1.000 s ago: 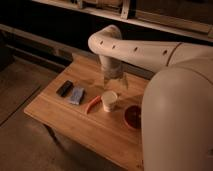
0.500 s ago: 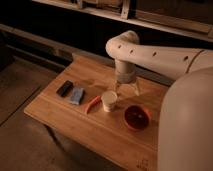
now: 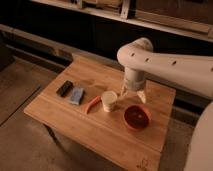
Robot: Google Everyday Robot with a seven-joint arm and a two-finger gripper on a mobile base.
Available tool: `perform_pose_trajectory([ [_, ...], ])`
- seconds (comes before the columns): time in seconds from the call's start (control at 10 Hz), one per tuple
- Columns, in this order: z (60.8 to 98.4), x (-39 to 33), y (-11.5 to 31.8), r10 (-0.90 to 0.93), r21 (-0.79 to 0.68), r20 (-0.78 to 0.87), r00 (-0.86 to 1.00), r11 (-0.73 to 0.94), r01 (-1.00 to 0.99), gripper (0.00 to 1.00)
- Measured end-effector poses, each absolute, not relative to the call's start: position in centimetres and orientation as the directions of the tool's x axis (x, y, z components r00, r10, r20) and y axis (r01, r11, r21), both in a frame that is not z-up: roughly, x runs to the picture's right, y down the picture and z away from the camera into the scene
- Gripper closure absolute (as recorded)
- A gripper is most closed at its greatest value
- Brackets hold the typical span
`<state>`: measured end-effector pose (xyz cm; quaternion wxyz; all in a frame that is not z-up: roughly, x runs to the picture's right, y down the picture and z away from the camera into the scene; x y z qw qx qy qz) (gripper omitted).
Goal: Pick up the ceramic bowl
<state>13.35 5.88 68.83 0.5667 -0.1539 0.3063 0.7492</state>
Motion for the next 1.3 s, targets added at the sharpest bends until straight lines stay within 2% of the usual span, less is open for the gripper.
perform_pose_trajectory([
  [0.4, 69.6, 11.6, 10.5, 0.732, 0.295, -0.617, -0.288, -0.124, -0.947, 0.35],
  [0.8, 73.0, 10.4, 14.3, 0.682, 0.302, -0.676, -0.278, -0.089, -0.949, 0.35],
  [1.0, 74.9, 10.4, 14.1, 0.675, 0.260, -0.692, -0.256, -0.097, -0.961, 0.35],
  [1.3, 76.3, 10.0, 10.6, 0.700, 0.148, -0.675, -0.234, -0.182, -0.972, 0.35],
])
